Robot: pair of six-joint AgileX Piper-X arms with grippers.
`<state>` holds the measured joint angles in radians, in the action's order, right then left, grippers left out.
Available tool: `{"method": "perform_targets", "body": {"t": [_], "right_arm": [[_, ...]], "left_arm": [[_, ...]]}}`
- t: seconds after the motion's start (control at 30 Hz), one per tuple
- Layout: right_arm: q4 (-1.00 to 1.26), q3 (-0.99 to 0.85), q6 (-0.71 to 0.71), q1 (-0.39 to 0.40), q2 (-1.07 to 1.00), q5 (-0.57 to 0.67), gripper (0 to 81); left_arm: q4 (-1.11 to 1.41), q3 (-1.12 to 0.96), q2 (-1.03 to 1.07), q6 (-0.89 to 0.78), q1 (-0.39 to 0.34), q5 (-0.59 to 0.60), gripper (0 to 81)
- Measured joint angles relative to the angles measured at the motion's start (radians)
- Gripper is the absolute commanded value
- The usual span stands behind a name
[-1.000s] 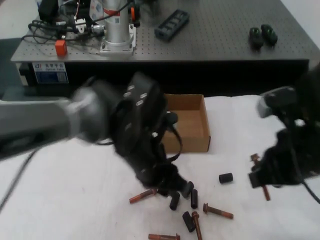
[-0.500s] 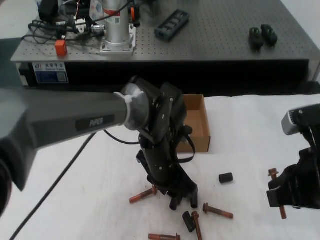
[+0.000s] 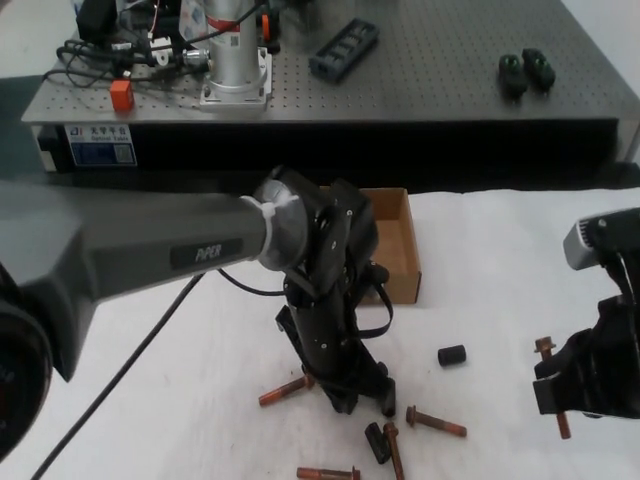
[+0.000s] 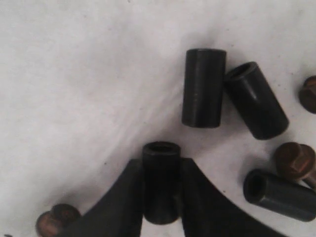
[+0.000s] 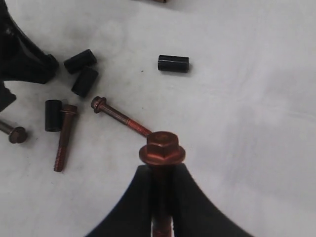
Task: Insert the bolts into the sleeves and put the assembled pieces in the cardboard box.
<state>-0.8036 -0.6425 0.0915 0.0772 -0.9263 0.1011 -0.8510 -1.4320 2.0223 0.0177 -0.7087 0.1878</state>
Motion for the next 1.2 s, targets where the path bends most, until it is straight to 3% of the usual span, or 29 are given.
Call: {"method": "perform_targets", "body": {"t": [0.17,0.23,0.37,0.4,0.47,0.53,0.67,1.2], "right_arm": [[0.035,0.006,-0.092,-0.002,0.0,0.136,0.2],[0.132,0.03,-0.221,-0.002,0.0,0.288,0.2],[0.628,0.142,-0.506,0.021,0.0,0.394,0.2],[0.783,0.166,-0.618,0.062,-0.005,0.416,0.2],[0.984,0.174,-0.7,0.154,-0.021,0.421,0.2],[1.095,0.174,-0.741,0.229,-0.038,0.379,0.2],[1.129,0.174,-0.757,0.272,-0.053,0.347,0.2],[1.084,0.174,-0.749,0.292,-0.055,0.324,0.2]], "left_arm": [[0.038,0.109,-0.14,-0.036,0.0,0.012,0.6],[0.148,0.207,-0.269,-0.068,0.0,0.033,0.6],[0.48,0.49,-0.566,-0.144,0.0,0.227,0.6],[0.492,0.501,-0.575,-0.146,0.0,0.235,0.6],[0.606,0.589,-0.648,-0.167,0.0,0.306,0.6],[0.74,0.662,-0.715,-0.188,0.0,0.352,0.6],[0.84,0.721,-0.777,-0.208,0.0,0.378,0.6],[0.915,0.757,-0.82,-0.255,0.0,0.398,0.6]]}}
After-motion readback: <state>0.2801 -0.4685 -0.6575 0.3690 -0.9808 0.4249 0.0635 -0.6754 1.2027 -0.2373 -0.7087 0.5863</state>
